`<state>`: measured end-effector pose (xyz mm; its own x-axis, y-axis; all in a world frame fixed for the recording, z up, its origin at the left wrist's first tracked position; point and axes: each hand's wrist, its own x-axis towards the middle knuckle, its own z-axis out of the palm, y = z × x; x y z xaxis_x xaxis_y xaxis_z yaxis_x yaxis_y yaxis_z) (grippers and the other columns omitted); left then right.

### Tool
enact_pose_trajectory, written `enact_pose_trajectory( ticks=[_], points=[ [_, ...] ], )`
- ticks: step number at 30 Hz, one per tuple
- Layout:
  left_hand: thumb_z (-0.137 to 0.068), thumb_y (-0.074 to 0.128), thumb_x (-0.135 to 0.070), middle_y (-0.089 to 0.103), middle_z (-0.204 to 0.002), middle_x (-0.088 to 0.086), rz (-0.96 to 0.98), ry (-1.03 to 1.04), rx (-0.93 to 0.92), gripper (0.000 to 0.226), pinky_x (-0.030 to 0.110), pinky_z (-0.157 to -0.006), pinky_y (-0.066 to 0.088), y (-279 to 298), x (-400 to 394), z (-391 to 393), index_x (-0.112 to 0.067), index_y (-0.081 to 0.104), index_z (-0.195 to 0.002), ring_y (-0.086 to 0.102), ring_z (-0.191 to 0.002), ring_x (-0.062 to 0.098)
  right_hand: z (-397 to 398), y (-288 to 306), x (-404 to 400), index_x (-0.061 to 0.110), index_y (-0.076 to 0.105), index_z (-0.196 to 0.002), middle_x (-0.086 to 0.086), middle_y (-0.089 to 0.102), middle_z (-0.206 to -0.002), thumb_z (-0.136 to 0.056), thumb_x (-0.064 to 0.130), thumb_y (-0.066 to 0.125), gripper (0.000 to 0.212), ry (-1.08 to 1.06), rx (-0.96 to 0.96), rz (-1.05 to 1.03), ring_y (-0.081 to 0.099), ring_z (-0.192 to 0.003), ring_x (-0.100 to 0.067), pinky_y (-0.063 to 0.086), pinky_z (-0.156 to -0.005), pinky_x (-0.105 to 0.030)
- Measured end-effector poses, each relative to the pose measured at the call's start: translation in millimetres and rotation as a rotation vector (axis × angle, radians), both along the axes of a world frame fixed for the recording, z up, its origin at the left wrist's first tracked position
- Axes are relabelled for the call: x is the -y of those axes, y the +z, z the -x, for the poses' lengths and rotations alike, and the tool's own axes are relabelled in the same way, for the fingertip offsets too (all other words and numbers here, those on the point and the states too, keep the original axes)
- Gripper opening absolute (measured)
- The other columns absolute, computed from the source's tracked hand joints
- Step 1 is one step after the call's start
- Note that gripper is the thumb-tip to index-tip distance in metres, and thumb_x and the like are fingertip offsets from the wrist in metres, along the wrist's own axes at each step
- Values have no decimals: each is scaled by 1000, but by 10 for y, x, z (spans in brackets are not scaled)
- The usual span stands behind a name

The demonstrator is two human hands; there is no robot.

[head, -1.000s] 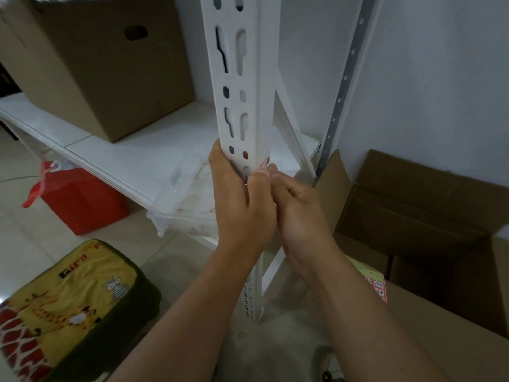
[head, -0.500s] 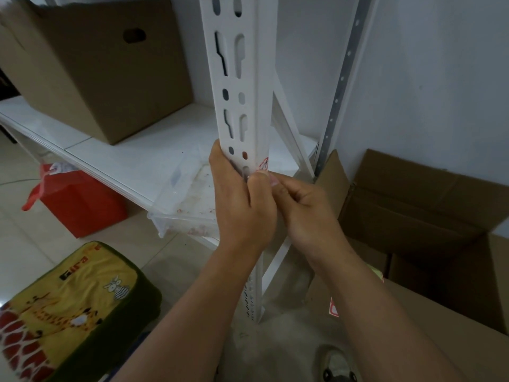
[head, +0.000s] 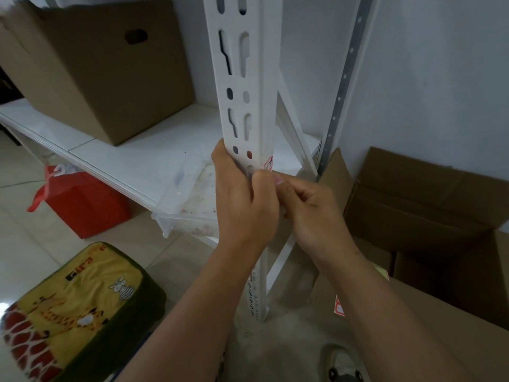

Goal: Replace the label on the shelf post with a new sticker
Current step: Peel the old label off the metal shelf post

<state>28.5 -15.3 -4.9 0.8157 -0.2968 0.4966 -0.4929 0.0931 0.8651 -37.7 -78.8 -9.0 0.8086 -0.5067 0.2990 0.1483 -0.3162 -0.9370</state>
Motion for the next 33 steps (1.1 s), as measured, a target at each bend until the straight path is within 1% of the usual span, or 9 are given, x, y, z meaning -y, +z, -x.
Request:
enact_pose_trajectory(
  ticks=[4,11,14,17,19,23,25,30,33],
  points=[
    [-79,37,-23,47,-90,2,-12,9,-19,36,9,-51,40,43,-13,7,-8,37,-111,50,-68,2,10,9,-8,41,63,-106,25,68,-91,-97,31,45,22,5,-5,-5,62,-89,11,45,-73,-5],
    [-78,47,-33,51,-79,-12,-175,33,96,31,9,-47,42,115,-129,-71,-16,37,-102,58,-68,-6,20,-7,7,23,71,-107,29,64,-74,-96,32,45,30,-22,-21,-10,59,-74,16,41,-65,-1],
    [-82,55,-37,59,-87,-13,-266,73,113,30,11,-53,49,154,-194,-141,-18,43,-103,62,-72,3,11,-5,12,30,70,-104,33,65,-72,-96,32,46,25,-26,-25,-12,61,-77,15,42,-65,-1],
    [-91,51,-23,62,-80,-11,-273,122,107,8,5,-49,41,171,-247,-242,-16,54,-93,59,-60,9,-1,-3,14,38,68,-98,39,64,-76,-97,31,47,22,-24,-32,0,62,-81,13,43,-64,-1],
    [-90,47,-27,66,-87,-3,-261,126,121,16,4,-48,39,158,-270,-235,-14,56,-94,55,-57,10,-4,0,14,42,67,-93,41,62,-76,-97,32,47,22,-25,-40,14,62,-81,13,43,-65,-1],
    [-82,47,-28,66,-110,-1,-110,51,57,33,15,-73,56,79,-307,-91,-17,50,-113,66,-91,12,-10,9,22,44,65,-90,44,60,-73,-97,31,48,22,-17,-33,4,61,-80,15,42,-64,0],
    [-80,52,-33,59,-103,-9,-61,127,140,31,17,-82,55,24,-315,-55,-16,48,-105,61,-99,6,-16,15,15,46,64,-88,44,60,-73,-97,31,48,23,-13,-24,4,61,-80,15,43,-64,0],
    [-81,59,-28,46,-94,5,-84,368,390,29,12,-74,38,-63,-308,-45,-1,53,-88,44,-89,11,-19,-21,9,41,67,-103,38,64,-82,-96,35,50,20,-25,-20,-25,62,-83,12,45,-64,-3],
    [-82,59,-24,51,-86,4,-95,311,444,24,10,-70,38,-75,-282,31,-1,57,-84,47,-79,11,-8,-14,7,41,67,-107,33,67,-88,-96,35,50,21,-6,-12,-58,62,-88,14,46,-69,-4]
  ],
)
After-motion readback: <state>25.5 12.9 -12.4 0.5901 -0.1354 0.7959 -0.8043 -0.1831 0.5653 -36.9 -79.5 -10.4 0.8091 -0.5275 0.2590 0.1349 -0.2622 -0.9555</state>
